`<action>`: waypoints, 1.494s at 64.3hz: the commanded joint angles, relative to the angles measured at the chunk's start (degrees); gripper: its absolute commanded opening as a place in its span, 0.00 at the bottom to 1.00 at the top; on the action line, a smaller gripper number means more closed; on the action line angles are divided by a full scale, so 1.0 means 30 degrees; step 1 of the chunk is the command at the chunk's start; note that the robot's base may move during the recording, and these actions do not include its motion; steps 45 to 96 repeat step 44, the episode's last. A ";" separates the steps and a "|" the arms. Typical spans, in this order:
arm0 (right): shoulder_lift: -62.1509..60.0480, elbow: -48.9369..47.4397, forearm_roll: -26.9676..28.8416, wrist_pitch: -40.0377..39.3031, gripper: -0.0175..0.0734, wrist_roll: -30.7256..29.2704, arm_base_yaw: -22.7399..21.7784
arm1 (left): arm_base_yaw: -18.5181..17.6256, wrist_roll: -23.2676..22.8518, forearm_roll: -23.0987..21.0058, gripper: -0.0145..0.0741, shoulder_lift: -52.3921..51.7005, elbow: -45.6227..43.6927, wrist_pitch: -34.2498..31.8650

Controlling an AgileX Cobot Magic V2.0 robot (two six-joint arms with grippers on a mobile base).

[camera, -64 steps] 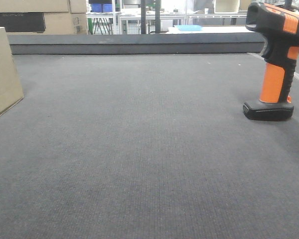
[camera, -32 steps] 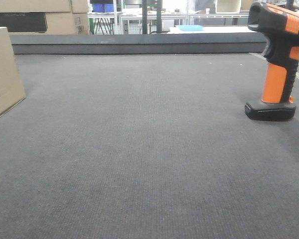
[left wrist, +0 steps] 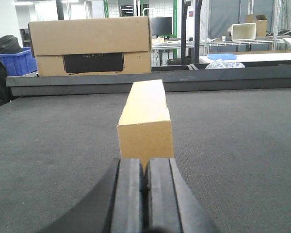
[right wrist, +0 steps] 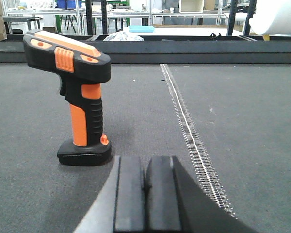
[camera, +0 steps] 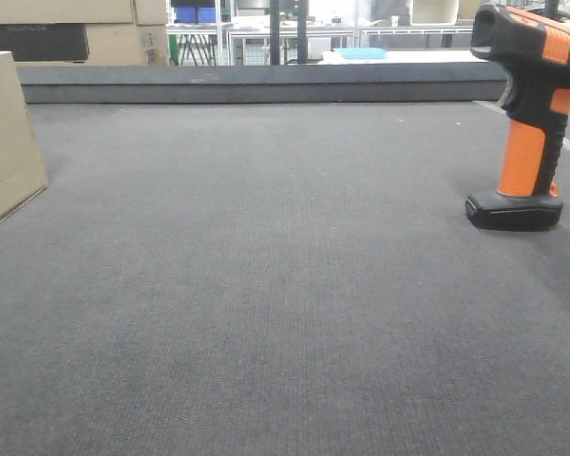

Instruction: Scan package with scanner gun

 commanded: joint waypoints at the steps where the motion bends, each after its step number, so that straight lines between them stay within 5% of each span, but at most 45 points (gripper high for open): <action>1: -0.0071 0.0000 -0.0196 -0.0564 0.02 0.0037 -0.0141 | 0.0017 -0.0074 -0.0133 0.04 -0.0068 -0.0047 -0.0337; 96: -0.0071 0.0000 -0.0196 -0.0564 0.02 0.0037 -0.0141 | 0.0017 -0.0074 -0.0133 0.04 -0.0068 -0.0047 -0.0337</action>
